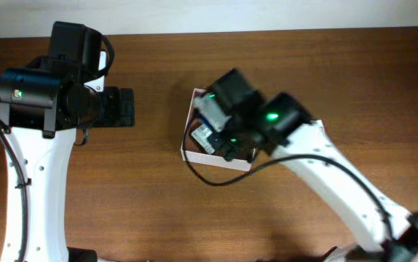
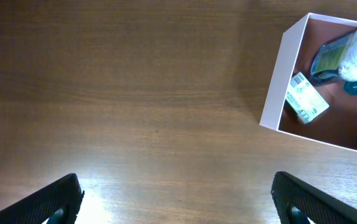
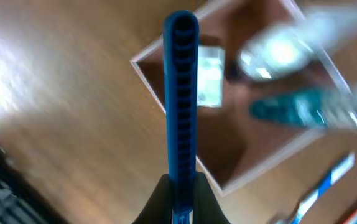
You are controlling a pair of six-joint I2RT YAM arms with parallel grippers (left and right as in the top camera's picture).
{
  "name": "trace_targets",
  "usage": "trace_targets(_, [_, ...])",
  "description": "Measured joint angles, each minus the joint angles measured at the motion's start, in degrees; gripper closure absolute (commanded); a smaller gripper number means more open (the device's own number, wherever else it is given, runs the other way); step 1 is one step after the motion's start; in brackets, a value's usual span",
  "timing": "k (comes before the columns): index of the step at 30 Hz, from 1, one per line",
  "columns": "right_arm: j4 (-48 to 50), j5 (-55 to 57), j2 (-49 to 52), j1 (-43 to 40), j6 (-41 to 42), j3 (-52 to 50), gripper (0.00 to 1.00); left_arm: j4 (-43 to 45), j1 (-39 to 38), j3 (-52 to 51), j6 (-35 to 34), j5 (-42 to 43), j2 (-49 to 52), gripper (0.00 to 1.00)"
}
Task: Pack container
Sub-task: 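Carry the razor into the box and release it, then grasp the blue-white toothbrush with the right gripper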
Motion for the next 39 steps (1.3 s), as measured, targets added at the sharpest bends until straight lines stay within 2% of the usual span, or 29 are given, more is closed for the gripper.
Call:
trace_targets(5, [3.8,4.66,9.05,0.7,-14.93,-0.09,0.96,0.0,0.0,0.0,0.0,0.0,0.0,0.01])
trace_targets(8, [3.82,5.75,13.11,0.26,-20.72,-0.11,0.96,0.0,0.0,0.0,0.0,0.0,0.0,0.01])
trace_targets(9, [3.85,6.19,14.58,0.0,-22.27,-0.2,0.91,0.0,0.0,0.0,0.0,0.0,0.0,0.01])
trace_targets(10, [3.8,6.56,15.82,-0.26,-23.58,-0.24,0.78,0.0,0.0,0.0,0.0,0.0,0.0,0.01])
trace_targets(12, [3.63,7.06,18.12,-0.98,-25.59,-0.44,0.7,0.0,0.0,0.0,0.0,0.0,0.0,0.01])
trace_targets(14, [2.99,7.61,19.41,-1.42,-26.32,-0.55,0.2,0.0,0.0,0.0,0.0,0.0,0.0,0.01])
trace_targets(16, [1.81,7.85,19.37,-1.53,-24.61,-0.35,0.01,0.0,0.0,0.0,0.0,0.0,0.0,0.01])
trace_targets(23, [-6.62,7.85,14.32,-3.02,-16.06,4.37,0.01,0.02,0.0,0.0,0.0,0.0,0.0,0.01])
trace_targets(30, [-7.28,7.58,0.2,-13.29,-0.46,7.85,0.0,0.0,0.0,0.0,0.0,0.0,0.0,0.01])
trace_targets(34, [-7.8,6.12,-0.02,-22.97,7.45,8.09,0.14,0.0,0.0,0.0,0.0,0.0,0.0,0.01])
trace_targets(37, [-7.41,4.96,2.45,-27.8,11.19,6.51,0.17,0.0,0.0,0.0,0.0,0.0,0.0,0.01])
trace_targets(39, [-6.73,4.31,5.22,-30.77,13.35,4.5,0.23,0.0,0.0,0.0,0.0,0.0,0.0,0.01])
